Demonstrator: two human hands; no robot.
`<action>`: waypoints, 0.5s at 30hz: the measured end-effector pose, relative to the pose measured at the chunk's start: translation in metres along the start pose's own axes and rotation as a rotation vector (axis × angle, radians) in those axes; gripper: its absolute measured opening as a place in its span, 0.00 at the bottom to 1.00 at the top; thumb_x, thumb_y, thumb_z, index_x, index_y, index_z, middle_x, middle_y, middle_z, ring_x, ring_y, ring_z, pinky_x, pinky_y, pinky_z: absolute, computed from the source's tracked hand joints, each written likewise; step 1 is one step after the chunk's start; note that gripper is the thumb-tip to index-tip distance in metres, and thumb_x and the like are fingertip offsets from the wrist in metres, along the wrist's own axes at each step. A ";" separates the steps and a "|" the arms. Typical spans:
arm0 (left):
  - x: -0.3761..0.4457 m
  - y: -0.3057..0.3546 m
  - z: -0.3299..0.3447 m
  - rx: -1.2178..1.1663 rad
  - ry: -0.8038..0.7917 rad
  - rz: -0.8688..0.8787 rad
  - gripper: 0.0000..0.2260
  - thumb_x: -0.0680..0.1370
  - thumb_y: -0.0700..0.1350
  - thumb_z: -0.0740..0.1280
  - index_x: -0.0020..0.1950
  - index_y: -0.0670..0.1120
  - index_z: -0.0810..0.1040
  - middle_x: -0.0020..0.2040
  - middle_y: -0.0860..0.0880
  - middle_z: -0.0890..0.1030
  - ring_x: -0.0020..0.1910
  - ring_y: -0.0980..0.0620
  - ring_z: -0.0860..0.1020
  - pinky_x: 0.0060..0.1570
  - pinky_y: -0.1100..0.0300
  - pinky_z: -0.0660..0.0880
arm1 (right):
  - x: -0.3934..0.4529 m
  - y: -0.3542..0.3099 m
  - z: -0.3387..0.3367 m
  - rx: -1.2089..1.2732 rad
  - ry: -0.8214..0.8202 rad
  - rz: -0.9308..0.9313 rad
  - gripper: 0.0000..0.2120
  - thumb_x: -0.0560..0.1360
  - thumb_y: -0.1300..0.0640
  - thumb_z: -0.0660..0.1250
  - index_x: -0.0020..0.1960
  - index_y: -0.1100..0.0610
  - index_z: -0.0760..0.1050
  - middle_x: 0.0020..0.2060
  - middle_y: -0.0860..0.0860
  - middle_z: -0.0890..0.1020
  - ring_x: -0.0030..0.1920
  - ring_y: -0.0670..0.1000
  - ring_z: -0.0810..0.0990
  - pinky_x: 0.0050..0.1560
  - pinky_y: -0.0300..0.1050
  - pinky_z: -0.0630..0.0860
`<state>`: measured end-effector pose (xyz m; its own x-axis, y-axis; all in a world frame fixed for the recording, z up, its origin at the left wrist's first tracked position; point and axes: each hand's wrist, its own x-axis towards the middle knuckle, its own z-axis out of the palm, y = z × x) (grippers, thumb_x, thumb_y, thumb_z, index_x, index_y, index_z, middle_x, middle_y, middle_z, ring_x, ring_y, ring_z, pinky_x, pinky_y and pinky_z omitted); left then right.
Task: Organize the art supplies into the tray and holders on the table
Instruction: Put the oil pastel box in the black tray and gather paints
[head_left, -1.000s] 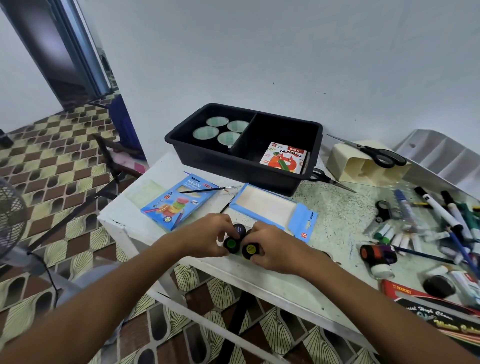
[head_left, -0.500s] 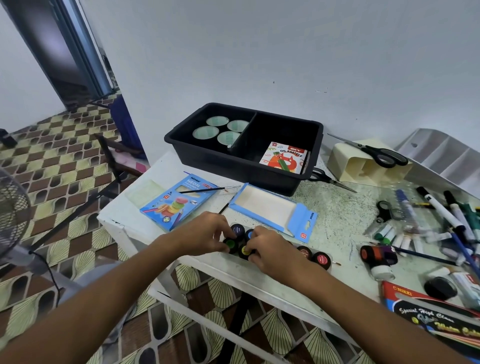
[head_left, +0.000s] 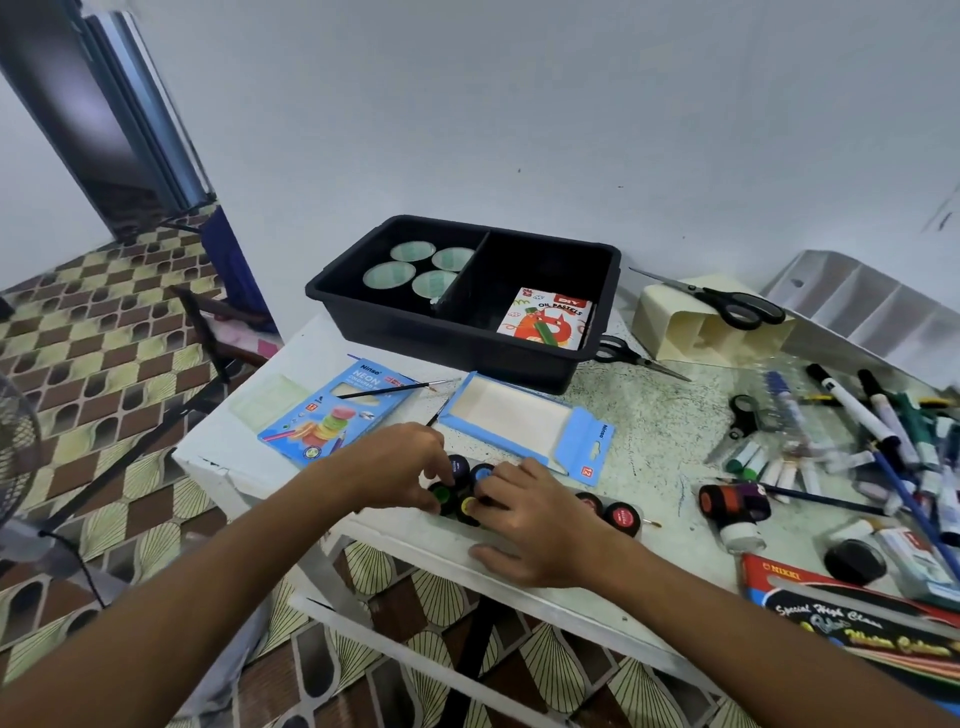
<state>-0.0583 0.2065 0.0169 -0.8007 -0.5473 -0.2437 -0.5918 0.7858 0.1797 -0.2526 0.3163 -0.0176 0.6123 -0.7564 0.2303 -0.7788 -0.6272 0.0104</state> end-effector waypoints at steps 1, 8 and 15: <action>0.003 0.001 -0.003 -0.016 -0.012 -0.006 0.16 0.73 0.56 0.73 0.59 0.52 0.81 0.48 0.55 0.75 0.46 0.59 0.70 0.39 0.66 0.66 | -0.001 0.001 0.000 0.008 0.005 0.004 0.18 0.75 0.43 0.64 0.51 0.56 0.82 0.45 0.51 0.80 0.48 0.53 0.77 0.46 0.48 0.72; 0.047 0.031 -0.017 -0.143 0.158 0.094 0.11 0.74 0.53 0.72 0.54 0.54 0.81 0.41 0.61 0.75 0.38 0.63 0.71 0.37 0.72 0.65 | -0.033 0.021 -0.015 0.208 0.164 0.202 0.11 0.73 0.58 0.69 0.53 0.59 0.82 0.48 0.55 0.82 0.45 0.57 0.80 0.42 0.48 0.74; 0.125 0.114 -0.010 -0.247 0.173 0.305 0.10 0.74 0.50 0.73 0.54 0.49 0.82 0.40 0.58 0.78 0.34 0.65 0.72 0.37 0.73 0.64 | -0.128 0.067 -0.052 0.190 0.274 0.690 0.09 0.73 0.62 0.69 0.52 0.60 0.82 0.47 0.53 0.83 0.48 0.56 0.81 0.47 0.48 0.78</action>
<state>-0.2263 0.2245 0.0163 -0.9339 -0.3573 0.0160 -0.3131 0.8383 0.4463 -0.3902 0.3808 0.0044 -0.0793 -0.9305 0.3576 -0.9203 -0.0695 -0.3849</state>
